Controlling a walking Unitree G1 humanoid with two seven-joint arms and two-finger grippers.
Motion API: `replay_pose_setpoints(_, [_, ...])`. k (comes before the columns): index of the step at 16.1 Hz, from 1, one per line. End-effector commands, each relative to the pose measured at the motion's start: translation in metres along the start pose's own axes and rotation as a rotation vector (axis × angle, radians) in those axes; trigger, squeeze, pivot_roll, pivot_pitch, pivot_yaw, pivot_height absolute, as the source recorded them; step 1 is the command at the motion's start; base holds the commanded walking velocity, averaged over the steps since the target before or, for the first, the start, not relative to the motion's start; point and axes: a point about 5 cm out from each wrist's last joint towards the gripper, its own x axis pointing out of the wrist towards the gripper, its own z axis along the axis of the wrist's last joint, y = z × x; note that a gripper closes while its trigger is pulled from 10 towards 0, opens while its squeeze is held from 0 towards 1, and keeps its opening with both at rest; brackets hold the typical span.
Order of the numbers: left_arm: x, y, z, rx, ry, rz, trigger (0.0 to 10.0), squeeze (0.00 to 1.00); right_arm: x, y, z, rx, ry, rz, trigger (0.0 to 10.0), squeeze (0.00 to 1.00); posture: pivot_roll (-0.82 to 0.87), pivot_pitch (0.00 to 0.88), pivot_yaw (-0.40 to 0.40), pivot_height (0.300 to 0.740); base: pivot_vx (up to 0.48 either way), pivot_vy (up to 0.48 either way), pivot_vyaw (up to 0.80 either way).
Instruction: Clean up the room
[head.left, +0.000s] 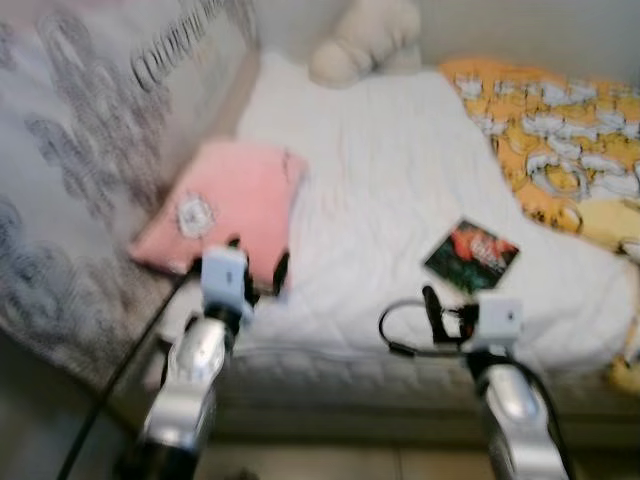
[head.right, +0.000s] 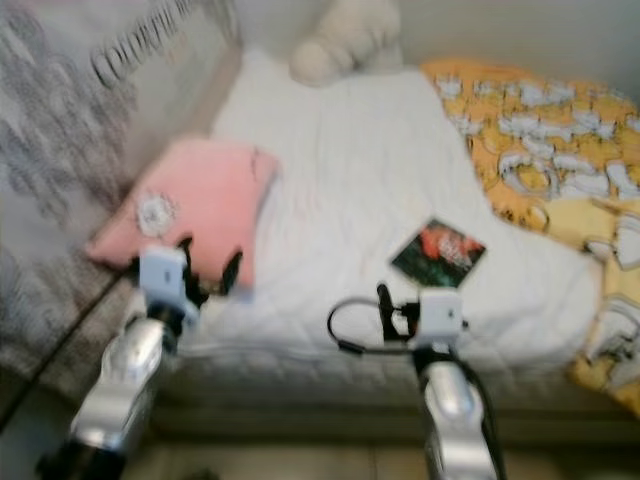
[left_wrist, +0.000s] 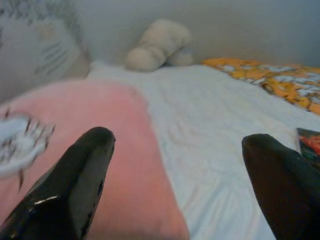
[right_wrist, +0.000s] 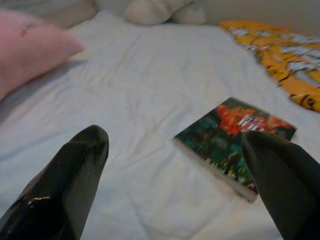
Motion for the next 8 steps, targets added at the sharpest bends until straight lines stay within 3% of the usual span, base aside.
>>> replay_pose_setpoints(1, [-0.001,0.002,-0.006,-0.001,0.029,0.023,10.0,0.0,0.004,0.001,0.006,-0.014,-0.022,0.003,10.0,0.0,0.08,0.0,-0.044,0.74,0.0,-0.461,0.0])
replay_pose_setpoints(5, [0.01,-0.001,-0.004,-0.001,0.026,0.019,10.0,0.0,0.01,0.006,0.009,-0.053,-0.04,0.025,10.0,0.0,0.07,0.0,-0.039,0.74,0.0,-0.461,0.0])
replay_pose_setpoints(8, [0.008,-0.002,-0.01,-0.018,0.049,0.029,10.0,0.0,0.01,0.009,0.012,-0.065,-0.05,0.037,10.0,0.0,0.07,0.0,-0.044,0.74,0.0,-0.455,0.0])
